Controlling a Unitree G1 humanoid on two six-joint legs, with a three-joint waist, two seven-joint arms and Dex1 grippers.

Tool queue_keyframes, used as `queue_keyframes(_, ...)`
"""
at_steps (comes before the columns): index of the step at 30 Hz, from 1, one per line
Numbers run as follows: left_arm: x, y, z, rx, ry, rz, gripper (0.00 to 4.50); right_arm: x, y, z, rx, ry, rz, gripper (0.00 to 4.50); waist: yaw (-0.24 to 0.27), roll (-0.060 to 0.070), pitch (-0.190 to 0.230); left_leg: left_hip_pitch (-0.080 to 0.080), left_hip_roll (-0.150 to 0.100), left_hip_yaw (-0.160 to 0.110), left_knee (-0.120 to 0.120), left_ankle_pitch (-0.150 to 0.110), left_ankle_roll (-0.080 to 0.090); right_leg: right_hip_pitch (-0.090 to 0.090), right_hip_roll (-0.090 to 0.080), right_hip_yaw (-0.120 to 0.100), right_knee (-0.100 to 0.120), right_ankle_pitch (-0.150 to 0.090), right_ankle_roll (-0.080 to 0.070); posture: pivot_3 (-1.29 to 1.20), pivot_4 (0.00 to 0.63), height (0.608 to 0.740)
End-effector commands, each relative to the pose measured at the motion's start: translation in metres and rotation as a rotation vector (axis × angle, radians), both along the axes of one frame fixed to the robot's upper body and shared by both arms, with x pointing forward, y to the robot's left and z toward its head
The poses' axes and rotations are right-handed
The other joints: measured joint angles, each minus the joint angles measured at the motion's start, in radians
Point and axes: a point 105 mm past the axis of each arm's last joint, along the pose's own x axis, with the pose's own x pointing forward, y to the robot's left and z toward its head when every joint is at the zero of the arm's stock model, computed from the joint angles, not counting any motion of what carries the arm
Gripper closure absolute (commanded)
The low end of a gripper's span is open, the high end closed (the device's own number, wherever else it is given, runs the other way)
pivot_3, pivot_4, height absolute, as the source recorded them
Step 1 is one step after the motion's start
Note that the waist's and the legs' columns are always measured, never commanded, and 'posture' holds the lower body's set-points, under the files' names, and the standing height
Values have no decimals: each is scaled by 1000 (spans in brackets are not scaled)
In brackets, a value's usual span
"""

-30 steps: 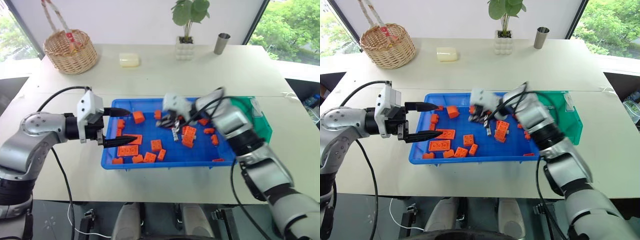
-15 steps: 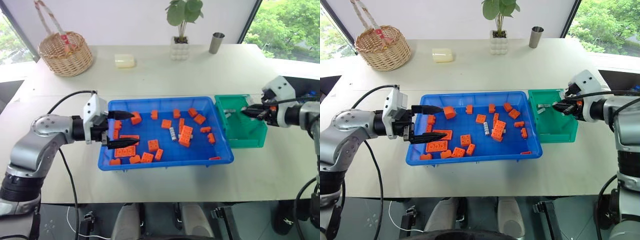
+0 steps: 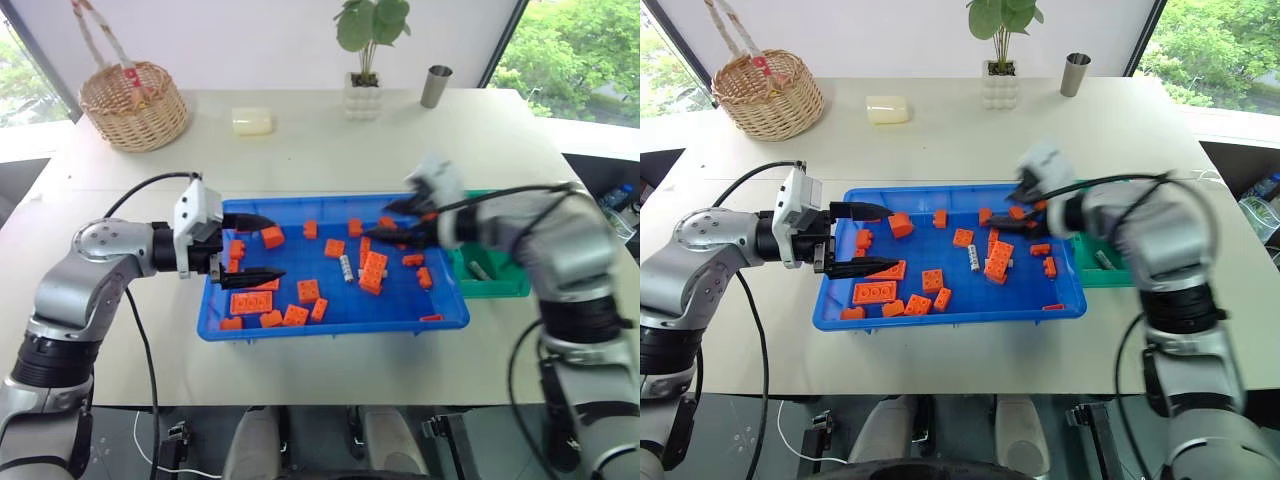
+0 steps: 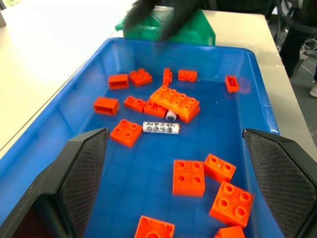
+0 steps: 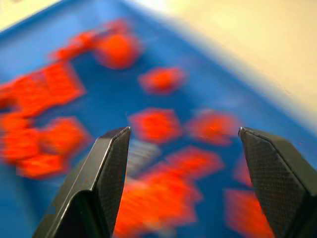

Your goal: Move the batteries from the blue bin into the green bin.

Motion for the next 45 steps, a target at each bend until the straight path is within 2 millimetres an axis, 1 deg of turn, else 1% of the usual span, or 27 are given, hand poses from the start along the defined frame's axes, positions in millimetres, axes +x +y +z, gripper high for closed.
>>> queue_keyframes(1, -2, 1, 9, -2, -39, 16, 0, -3, 11, -2, -21, -11, 18, 929, 8, 0, 0, -1, 0, 0, 0, 0, 0, 0, -1, -1, 0, 0, 0, 0, 150, 736)
queue_keyframes(3, -5, 0, 11, -7, -39, 22, 0, -4, 14, -13, -52, 3, 33, 929, 9, -1, 0, -3, 0, -1, 2, 0, 0, 0, -3, -1, -1, 0, 0, 0, 150, 736)
queue_keyframes(5, -8, 0, 11, -12, -36, 28, 0, -1, 12, -22, -105, -11, 33, 929, 5, -1, 0, -3, -1, -1, 2, 0, 0, 0, -4, -1, -2, 0, 0, 0, 150, 736)
queue_keyframes(9, -10, 2, 11, -9, -32, 42, 0, 6, 6, -32, -157, -23, 8, 929, 2, -1, 0, -3, -1, -1, 2, 0, 1, 0, -2, -1, -3, 0, 0, 0, 150, 736)
queue_keyframes(13, -11, 4, 12, -7, -30, 54, 0, 3, 4, -45, -210, -14, 21, 929, 1, -1, 0, -3, 0, -1, 2, 0, 1, -1, 0, -2, -1, 0, 0, 0, 150, 736)
queue_keyframes(20, -11, 3, 14, -14, -36, 56, 0, -4, 14, -59, -247, -7, 85, 929, 1, -1, 0, -2, 0, -1, 1, 0, 1, 0, 0, -2, -1, 0, 0, 0, 150, 736)
queue_keyframes(24, -8, 3, 16, -16, -43, 58, 0, 0, 15, -62, -262, -21, 90, 929, 2, -1, -1, -2, 0, -1, 1, 0, 1, 0, 0, -2, -1, 0, 0, 0, 150, 736)
queue_keyframes(25, -8, 3, 16, -17, -44, 58, 0, 1, 15, -61, -261, -27, 89, 1446, 2, -1, -1, -2, 0, -1, 2, 0, 1, 0, 0, -2, -1, 0, 0, 0, 150, 736)
queue_keyframes(26, -8, 3, 16, -17, -45, 58, 0, 2, 15, -60, -259, -32, 88, 1773, 2, -1, -1, -2, 0, -1, 2, 0, 1, 0, 0, -2, -1, 0, 0, 0, 150, 736)
queue_keyframes(28, -7, 3, 16, -19, -47, 57, 0, 2, 15, -55, -247, -43, 90, 2685, 2, -1, -1, -2, -1, -1, 2, 0, 1, 0, 0, -2, -1, 0, 0, 0, 150, 736)
queue_keyframes(29, -7, 3, 16, -20, -48, 56, 0, 2, 15, -52, -236, -45, 89, 3284, 2, -1, -1, -2, 0, -1, 2, 0, 1, 0, 0, -2, -1, 0, 0, 0, 150, 736)
queue_keyframes(31, -8, 2, 15, -19, -48, 53, 0, 0, 16, -39, -195, -58, 90, 4296, 2, -1, -1, -2, 0, -1, 2, 0, 1, 0, 0, -2, -1, 0, 0, 0, 150, 736)
queue_keyframes(32, -8, 2, 15, -18, -48, 50, 0, -1, 15, -28, -161, -60, 82, 4470, 2, -1, -1, -2, 0, -1, 2, 0, 1, 0, 0, -2, -1, 0, 0, 0, 150, 736)
queue_keyframes(33, -8, 2, 14, -17, -48, 48, 0, -1, 13, -16, -125, -68, 71, 4470, 2, -1, 0, -2, 0, -1, 2, 0, 1, 0, 0, -2, -1, 0, 0, 0, 150, 736)
queue_keyframes(35, -7, 1, 14, -18, -47, 46, 0, 3, 0, 13, -53, -83, 11, 4470, 3, -1, 0, -2, 0, -1, 2, 0, 1, 0, -1, -2, -1, 0, 0, 0, 150, 736)
queue_keyframes(37, -7, 2, 14, -19, -46, 44, 0, 8, -25, 37, -14, -111, -77, 4470, 5, -1, 0, -2, 0, -1, 2, 0, 1, 0, -1, -2, -1, 0, 0, 0, 150, 736)
queue_keyframes(39, -7, 2, 13, -18, -44, 41, 0, 10, -57, 51, -21, -131, -171, 4470, 11, -1, -1, -2, -1, -1, 2, 0, 1, 0, -2, -2, -1, 0, -1, 0, 150, 736)
queue_keyframes(40, -7, 1, 12, -18, -43, 40, 0, 9, -71, 54, -34, -134, -210, 4470, 13, -2, -1, -2, -1, -1, 2, 0, 1, 1, -2, -2, -2, -1, -2, 0, 150, 736)
queue_keyframes(42, -6, 1, 11, -17, -40, 36, 0, 6, -107, 54, -97, -140, -306, 4470, 16, -2, -1, -2, -1, -1, 1, -1, 1, 1, -2, -2, -4, -1, -2, 0, 150, 736)
queue_keyframes(44, -5, 0, 10, -17, -38, 31, 0, 1, -136, 51, -152, -138, -379, 4470, 18, -2, -1, -3, -1, 0, 0, -1, 1, 1, -2, -2, -6, -1, -2, 0, 150, 736)
queue_keyframes(45, -5, 0, 10, -17, -38, 28, 0, -1, -146, 49, -165, -133, -408, 4470, 18, -2, -1, -3, -1, 0, 0, -1, 1, 1, -2, -2, -6, -1, -2, 0, 150, 736)
